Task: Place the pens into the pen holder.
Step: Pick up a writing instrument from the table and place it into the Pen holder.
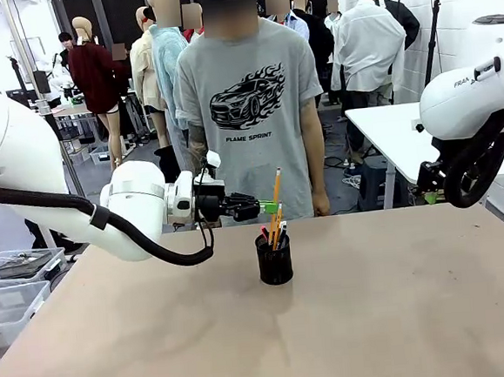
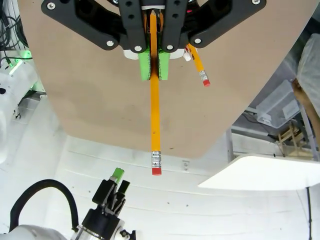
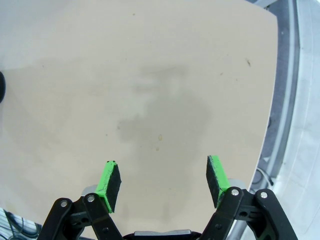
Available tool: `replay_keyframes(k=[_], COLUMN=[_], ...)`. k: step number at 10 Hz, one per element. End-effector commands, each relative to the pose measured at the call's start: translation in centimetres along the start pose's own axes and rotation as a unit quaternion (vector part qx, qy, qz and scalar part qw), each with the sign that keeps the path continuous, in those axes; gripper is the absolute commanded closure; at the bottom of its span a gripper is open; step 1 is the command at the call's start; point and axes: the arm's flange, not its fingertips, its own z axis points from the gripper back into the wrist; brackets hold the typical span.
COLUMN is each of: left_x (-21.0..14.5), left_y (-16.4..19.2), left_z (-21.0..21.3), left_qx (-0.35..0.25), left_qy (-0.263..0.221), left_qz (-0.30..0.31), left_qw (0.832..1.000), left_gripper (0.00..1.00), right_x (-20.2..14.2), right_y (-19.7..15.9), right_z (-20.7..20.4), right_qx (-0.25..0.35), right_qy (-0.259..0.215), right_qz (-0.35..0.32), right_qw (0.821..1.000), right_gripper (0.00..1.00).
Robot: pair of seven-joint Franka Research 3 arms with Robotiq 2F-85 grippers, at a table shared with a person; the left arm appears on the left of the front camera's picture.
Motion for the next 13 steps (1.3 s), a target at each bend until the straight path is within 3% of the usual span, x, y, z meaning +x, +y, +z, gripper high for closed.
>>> replay_keyframes(k=[1,11,12,13], left_x=[-0.9,-4.7,-4.7,-4.7], left_y=[0.5,1.2,1.2,1.1], left_z=[-0.6,-1.5,-1.4,-1.3], left_qx=[-0.006,0.034,0.034,0.034], left_qy=[0.009,0.04,0.04,0.041], left_qz=[-0.017,-0.01,-0.008,-0.008], left_qw=[1.0,0.999,0.999,0.999], left_gripper=[1.0,1.0,0.95,0.76], right_x=[-0.2,-0.2,-0.2,-0.2], right_y=[0.2,0.2,0.2,0.2], right_z=[-0.1,-0.1,-0.1,-0.1], right_qx=[-0.016,-0.016,-0.016,-0.016], right_qy=[0.005,0.005,0.005,0.005], right_qz=[-0.003,-0.003,-0.003,-0.003], right_qw=[1.0,1.0,1.0,1.0], right_gripper=[0.14,0.14,0.14,0.14])
